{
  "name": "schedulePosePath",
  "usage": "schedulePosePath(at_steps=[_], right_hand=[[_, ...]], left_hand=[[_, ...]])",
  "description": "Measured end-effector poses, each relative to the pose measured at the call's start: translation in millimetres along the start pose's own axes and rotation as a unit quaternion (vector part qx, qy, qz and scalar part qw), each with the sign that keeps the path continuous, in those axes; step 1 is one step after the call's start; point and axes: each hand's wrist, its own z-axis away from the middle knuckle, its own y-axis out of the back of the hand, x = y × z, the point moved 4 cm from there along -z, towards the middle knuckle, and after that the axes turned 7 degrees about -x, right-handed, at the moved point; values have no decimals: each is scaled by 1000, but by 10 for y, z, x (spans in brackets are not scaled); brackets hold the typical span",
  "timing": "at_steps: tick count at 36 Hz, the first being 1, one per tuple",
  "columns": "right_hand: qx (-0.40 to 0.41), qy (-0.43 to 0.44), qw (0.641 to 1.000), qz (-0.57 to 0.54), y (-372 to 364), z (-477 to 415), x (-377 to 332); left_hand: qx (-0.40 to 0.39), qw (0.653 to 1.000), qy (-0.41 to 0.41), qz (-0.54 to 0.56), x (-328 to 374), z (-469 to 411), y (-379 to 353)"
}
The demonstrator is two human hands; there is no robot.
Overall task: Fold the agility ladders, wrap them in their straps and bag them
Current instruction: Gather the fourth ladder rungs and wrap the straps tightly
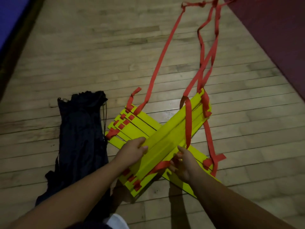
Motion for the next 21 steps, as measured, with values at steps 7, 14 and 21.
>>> schedulePosePath(at_steps=[7,14,21], right_hand=[[-89,39,994,-43,-218,586,-283],[-128,140,982,21,-532,1358,-750],[-121,211,959,148,-723,2224,-1162]], left_hand=[[29,999,-32,-24,721,489,619],[122,989,-80,-30,1487,1257,1272],[244,940,-95,-216,2334,1973,1588]])
